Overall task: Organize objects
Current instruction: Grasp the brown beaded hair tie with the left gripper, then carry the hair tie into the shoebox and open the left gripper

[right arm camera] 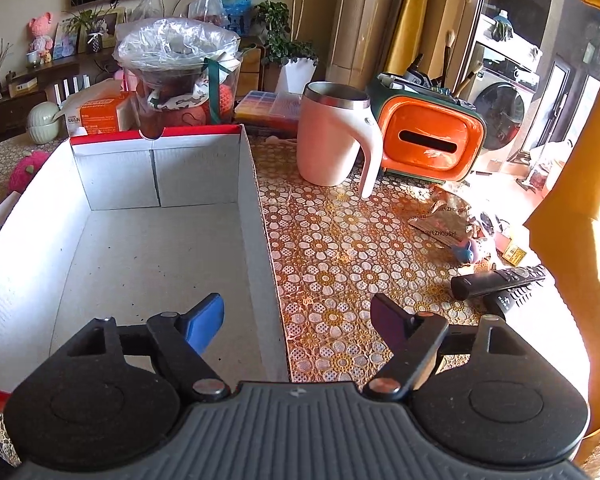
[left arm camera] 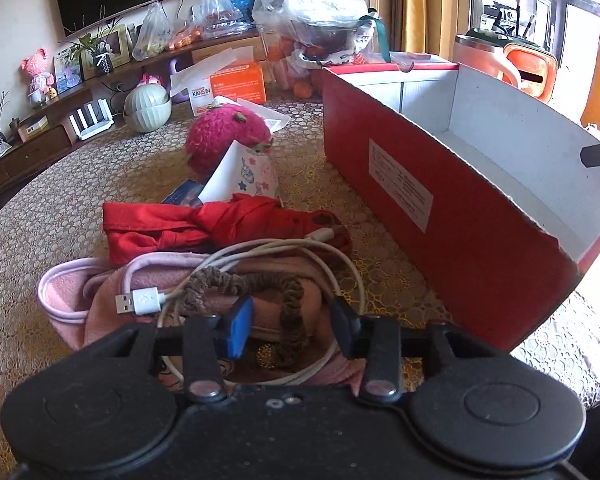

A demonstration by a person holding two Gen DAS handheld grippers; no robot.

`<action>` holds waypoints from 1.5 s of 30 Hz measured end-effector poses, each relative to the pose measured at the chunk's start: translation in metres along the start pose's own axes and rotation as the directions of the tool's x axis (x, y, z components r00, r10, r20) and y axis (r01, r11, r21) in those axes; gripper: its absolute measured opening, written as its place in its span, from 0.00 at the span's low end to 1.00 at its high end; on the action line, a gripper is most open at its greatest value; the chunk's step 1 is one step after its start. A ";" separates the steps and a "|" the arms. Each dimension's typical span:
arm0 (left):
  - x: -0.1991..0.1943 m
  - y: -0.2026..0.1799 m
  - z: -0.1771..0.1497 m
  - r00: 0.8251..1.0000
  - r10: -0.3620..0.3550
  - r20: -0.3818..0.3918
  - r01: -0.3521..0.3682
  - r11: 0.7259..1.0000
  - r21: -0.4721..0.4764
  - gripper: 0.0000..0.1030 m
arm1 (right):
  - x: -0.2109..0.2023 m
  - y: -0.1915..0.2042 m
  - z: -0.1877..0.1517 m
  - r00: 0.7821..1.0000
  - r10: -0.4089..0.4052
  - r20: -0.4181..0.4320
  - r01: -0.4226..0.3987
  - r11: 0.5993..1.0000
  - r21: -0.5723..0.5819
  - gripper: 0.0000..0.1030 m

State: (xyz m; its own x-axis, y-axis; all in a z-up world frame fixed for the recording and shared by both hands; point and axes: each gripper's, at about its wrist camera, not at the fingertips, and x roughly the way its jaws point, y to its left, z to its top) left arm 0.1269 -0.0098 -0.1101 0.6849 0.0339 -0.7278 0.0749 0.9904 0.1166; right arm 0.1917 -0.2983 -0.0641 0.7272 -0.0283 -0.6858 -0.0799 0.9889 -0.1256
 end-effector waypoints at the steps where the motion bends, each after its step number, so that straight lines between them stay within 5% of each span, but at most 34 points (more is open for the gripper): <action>1: 0.000 0.000 0.000 1.000 0.004 0.000 -0.004 1.000 0.000 0.33 | 0.002 0.000 0.000 1.000 -0.001 -0.003 0.001 1.000 0.000 0.71; 12: -0.003 -0.002 0.002 0.999 0.041 0.011 -0.041 0.999 0.022 0.09 | 0.003 -0.001 -0.004 0.999 0.029 -0.035 -0.028 0.999 0.025 0.31; 19: -0.012 0.004 0.003 0.999 0.035 0.020 -0.036 0.999 0.014 0.06 | -0.004 0.003 -0.007 0.999 0.038 -0.035 -0.038 0.999 0.024 0.11; 33: -0.054 0.024 0.017 0.997 -0.070 0.042 0.072 0.997 -0.032 0.05 | -0.020 0.012 -0.019 0.998 0.047 -0.041 -0.046 0.999 0.026 0.04; 45: -0.088 0.016 0.067 0.978 -0.183 0.096 0.182 0.983 0.019 0.05 | -0.018 0.010 -0.018 0.995 0.069 -0.072 -0.069 0.998 0.009 0.04</action>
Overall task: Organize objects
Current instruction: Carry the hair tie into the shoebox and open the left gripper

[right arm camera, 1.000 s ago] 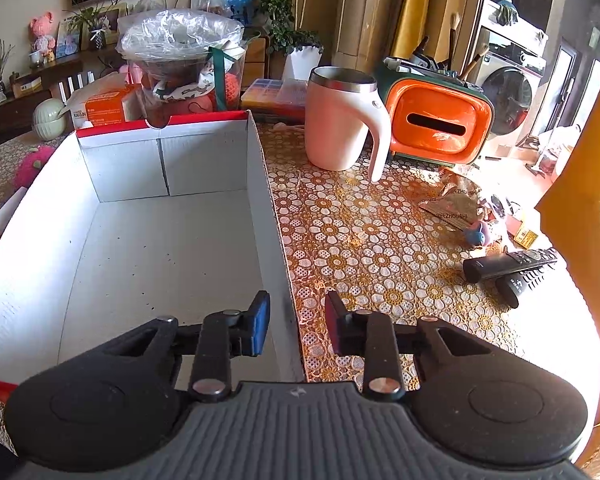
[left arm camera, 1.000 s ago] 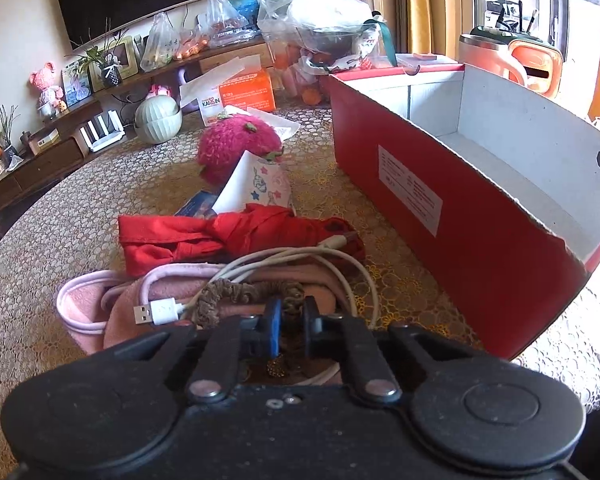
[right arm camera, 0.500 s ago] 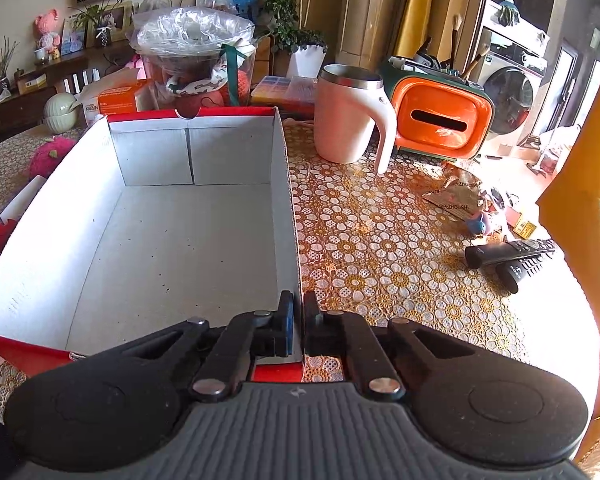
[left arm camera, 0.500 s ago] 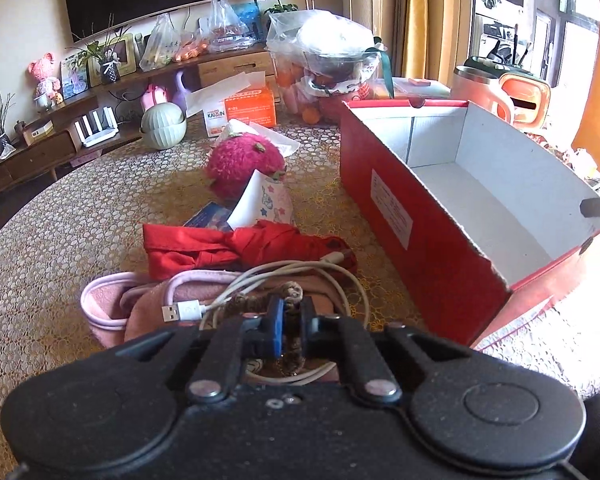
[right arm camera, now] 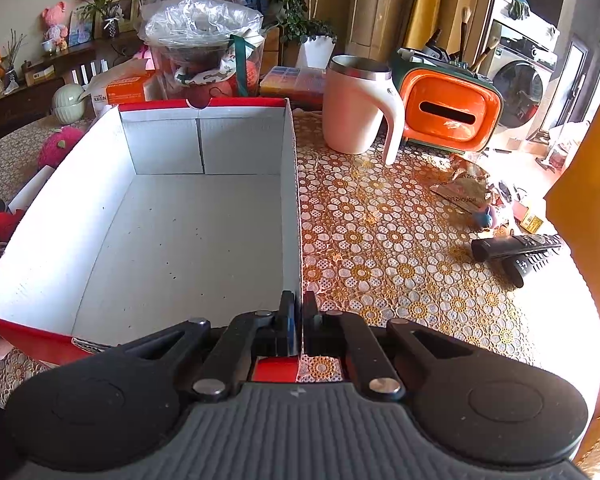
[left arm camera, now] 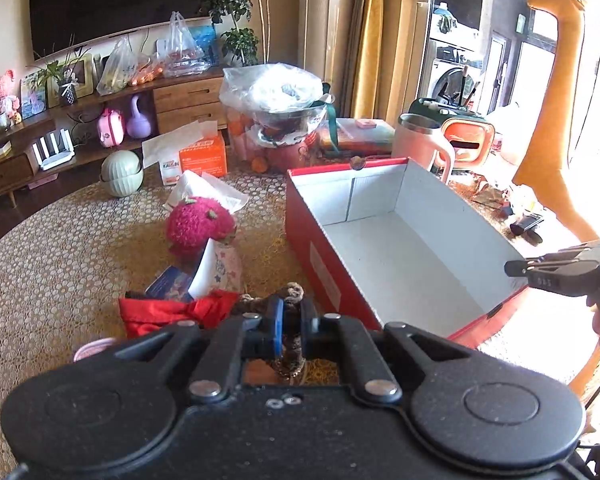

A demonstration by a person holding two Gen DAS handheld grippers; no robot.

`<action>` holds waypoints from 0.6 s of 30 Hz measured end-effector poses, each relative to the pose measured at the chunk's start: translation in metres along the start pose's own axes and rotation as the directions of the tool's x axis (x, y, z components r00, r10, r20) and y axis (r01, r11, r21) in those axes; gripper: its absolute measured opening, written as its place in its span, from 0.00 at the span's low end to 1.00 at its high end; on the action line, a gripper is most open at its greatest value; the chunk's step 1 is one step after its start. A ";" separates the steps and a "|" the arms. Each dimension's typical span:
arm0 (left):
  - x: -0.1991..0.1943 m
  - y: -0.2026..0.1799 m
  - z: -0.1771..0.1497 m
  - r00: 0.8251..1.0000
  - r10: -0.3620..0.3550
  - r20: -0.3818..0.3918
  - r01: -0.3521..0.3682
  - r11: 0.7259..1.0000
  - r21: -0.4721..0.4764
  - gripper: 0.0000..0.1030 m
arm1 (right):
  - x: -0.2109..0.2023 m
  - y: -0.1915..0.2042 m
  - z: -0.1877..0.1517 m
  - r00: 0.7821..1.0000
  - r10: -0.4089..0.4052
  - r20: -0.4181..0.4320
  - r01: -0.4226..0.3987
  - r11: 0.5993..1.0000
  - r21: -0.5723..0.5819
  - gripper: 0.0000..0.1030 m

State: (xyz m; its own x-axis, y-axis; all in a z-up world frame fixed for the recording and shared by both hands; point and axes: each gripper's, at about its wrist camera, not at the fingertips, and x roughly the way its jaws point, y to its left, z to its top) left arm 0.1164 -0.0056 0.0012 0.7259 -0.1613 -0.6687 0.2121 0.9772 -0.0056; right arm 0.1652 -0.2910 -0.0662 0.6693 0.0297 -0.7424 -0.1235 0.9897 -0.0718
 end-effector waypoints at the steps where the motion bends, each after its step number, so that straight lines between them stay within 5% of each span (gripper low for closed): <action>1: 0.000 -0.003 0.005 1.000 -0.004 0.006 0.004 1.000 0.011 0.05 | 0.000 0.000 0.000 1.000 0.001 -0.001 -0.001 1.000 -0.002 0.04; 11: 0.015 -0.060 0.044 0.994 -0.088 0.057 0.080 0.988 0.132 0.06 | -0.001 -0.005 0.001 1.000 0.029 -0.006 -0.029 1.000 0.008 0.04; 18: 0.058 -0.102 0.052 0.989 -0.150 0.012 0.145 0.969 0.200 0.06 | -0.001 -0.004 0.002 0.999 0.034 -0.003 -0.034 0.999 0.005 0.04</action>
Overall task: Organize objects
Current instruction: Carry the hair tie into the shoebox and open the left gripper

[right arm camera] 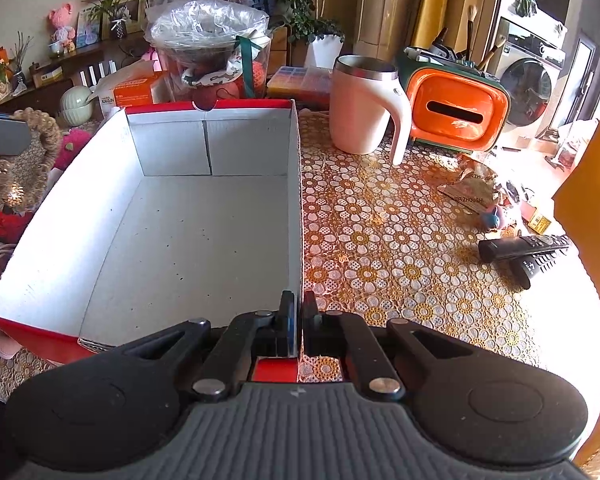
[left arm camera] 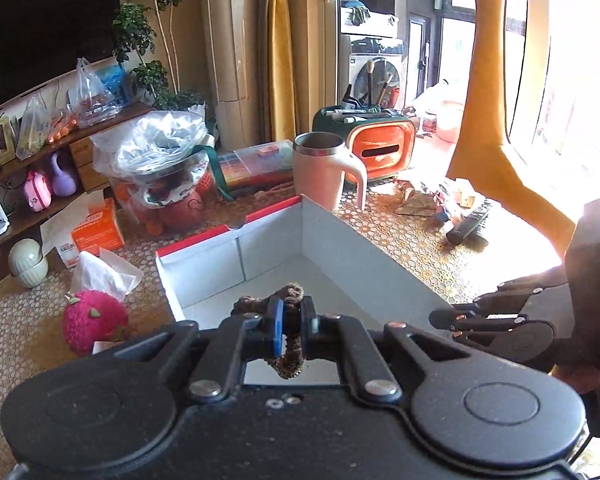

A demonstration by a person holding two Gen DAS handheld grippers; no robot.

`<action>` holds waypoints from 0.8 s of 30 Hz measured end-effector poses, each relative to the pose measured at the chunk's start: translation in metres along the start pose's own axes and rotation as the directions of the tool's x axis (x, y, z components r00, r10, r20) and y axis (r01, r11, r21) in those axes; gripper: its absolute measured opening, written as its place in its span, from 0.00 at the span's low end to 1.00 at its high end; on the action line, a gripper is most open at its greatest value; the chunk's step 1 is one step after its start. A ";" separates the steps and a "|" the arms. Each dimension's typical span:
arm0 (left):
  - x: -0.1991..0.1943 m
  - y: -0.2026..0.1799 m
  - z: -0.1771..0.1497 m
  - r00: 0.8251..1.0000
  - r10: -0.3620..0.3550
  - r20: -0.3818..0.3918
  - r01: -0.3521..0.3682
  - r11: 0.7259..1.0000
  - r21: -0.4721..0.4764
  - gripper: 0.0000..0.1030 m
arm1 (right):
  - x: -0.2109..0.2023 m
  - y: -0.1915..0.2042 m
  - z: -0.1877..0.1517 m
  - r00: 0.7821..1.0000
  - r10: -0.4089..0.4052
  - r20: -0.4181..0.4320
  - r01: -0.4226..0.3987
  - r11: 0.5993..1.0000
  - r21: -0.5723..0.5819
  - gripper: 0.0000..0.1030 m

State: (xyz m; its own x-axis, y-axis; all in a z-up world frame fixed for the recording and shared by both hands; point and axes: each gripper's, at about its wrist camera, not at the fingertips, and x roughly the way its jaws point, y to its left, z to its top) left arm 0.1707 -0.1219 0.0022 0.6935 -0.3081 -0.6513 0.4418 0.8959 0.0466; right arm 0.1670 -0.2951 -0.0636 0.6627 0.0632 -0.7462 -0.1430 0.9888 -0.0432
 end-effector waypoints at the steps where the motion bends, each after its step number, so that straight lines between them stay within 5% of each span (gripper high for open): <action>1: 0.008 -0.004 0.000 1.000 -0.003 -0.009 0.003 1.000 0.011 0.06 | 0.000 0.000 0.000 1.000 0.001 -0.002 -0.001 1.000 0.000 0.04; 13: 0.104 -0.019 -0.023 0.972 -0.054 -0.230 0.061 0.998 0.023 0.05 | 0.003 -0.006 0.000 0.999 0.038 -0.027 -0.037 0.999 0.030 0.04; 24: 0.132 -0.012 -0.028 0.930 -0.109 -0.352 0.101 0.994 -0.041 0.13 | 0.003 -0.007 0.001 0.998 0.047 -0.036 -0.046 0.998 0.031 0.04</action>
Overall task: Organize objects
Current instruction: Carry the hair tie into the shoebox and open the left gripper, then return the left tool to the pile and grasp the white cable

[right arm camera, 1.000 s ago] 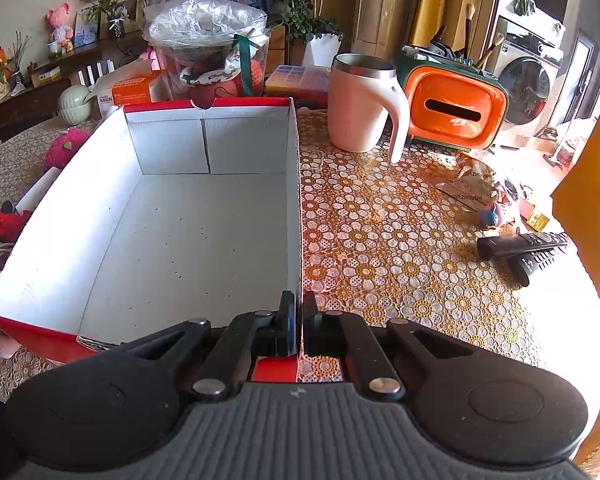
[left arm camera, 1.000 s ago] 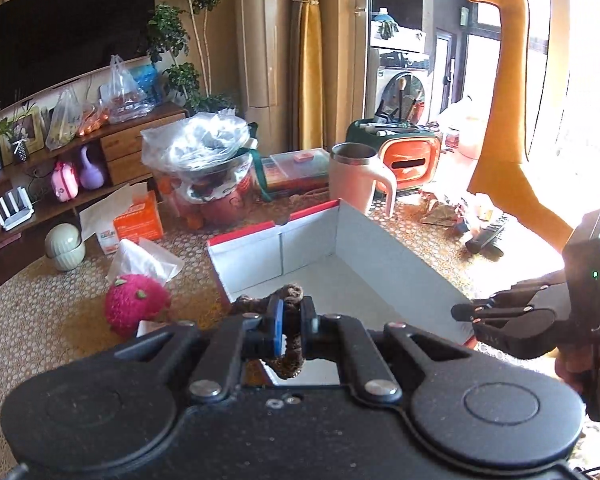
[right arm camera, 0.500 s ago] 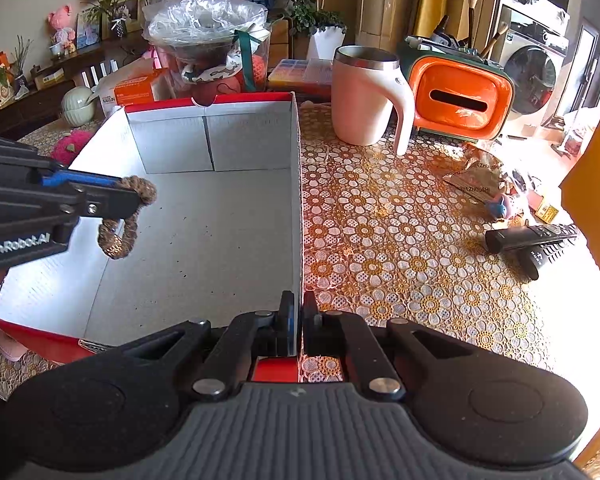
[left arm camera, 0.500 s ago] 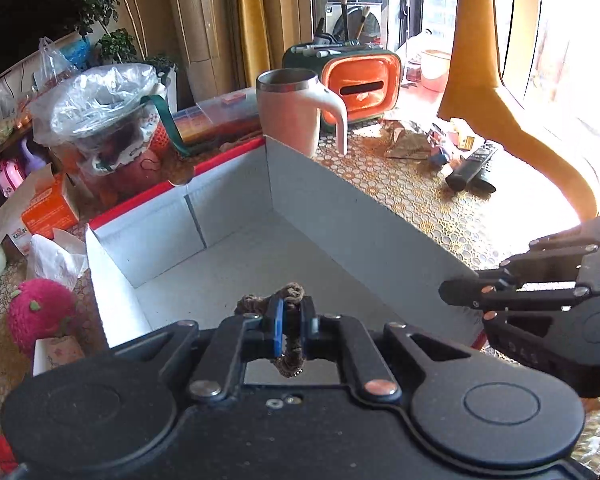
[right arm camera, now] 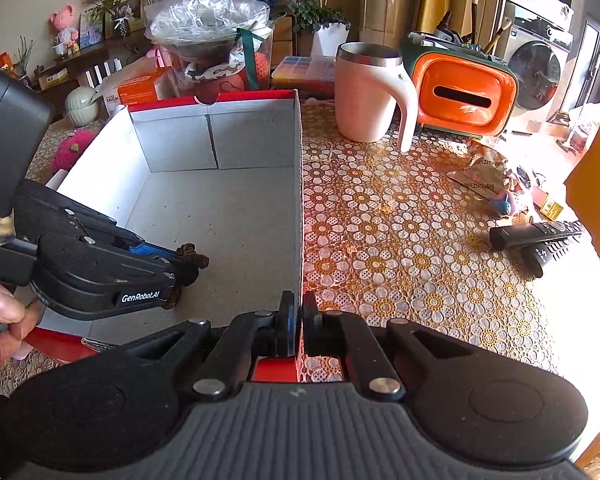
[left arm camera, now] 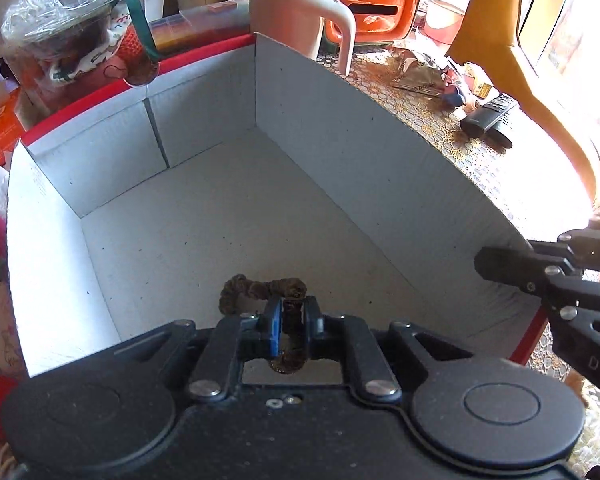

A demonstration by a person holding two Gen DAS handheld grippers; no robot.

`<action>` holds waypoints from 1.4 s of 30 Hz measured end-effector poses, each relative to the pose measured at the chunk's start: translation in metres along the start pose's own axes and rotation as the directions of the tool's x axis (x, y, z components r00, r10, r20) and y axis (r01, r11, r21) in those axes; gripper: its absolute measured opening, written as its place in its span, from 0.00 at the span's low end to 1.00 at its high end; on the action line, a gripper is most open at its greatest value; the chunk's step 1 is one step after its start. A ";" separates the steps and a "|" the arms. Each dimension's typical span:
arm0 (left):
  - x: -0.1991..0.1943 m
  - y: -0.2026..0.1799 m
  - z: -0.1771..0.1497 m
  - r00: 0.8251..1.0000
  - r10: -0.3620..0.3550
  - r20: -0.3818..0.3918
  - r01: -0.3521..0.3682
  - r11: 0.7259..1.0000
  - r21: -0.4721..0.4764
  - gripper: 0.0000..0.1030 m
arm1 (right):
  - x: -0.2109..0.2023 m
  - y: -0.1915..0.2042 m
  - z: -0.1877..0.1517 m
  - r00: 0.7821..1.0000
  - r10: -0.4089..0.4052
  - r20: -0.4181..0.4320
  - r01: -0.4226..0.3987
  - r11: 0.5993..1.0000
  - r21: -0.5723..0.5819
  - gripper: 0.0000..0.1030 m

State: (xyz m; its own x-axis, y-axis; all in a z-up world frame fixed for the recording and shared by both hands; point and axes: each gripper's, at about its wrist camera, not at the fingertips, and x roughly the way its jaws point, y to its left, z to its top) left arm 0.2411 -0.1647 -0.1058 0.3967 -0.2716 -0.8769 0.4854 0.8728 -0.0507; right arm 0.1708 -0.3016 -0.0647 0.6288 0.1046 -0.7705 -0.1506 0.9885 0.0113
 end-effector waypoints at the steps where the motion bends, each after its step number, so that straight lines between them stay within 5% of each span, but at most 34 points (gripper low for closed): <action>1: 0.001 0.000 0.001 1.000 0.000 -0.006 0.000 1.000 -0.003 0.17 | 0.000 0.000 0.000 1.000 0.001 0.000 -0.001 1.000 0.001 0.04; 9: -0.007 0.000 0.001 1.000 0.016 0.018 -0.016 1.000 -0.003 0.37 | 0.000 0.000 0.000 1.000 0.000 -0.003 0.000 1.000 -0.001 0.04; 26: -0.070 0.013 -0.020 0.991 0.014 0.131 -0.010 0.999 -0.032 0.43 | -0.002 0.002 0.001 1.000 -0.010 -0.009 0.010 1.000 -0.013 0.04; 42: -0.155 0.062 -0.056 0.954 0.111 0.278 -0.079 0.989 -0.125 0.71 | -0.004 0.004 0.001 1.000 -0.019 -0.022 0.019 1.000 -0.015 0.04</action>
State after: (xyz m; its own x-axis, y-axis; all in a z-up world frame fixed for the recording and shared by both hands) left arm 0.1658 -0.0458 0.0003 0.6492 -0.2748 -0.7093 0.3515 0.9353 -0.0406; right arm 0.1685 -0.2983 -0.0615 0.6145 0.0833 -0.7845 -0.1502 0.9886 -0.0127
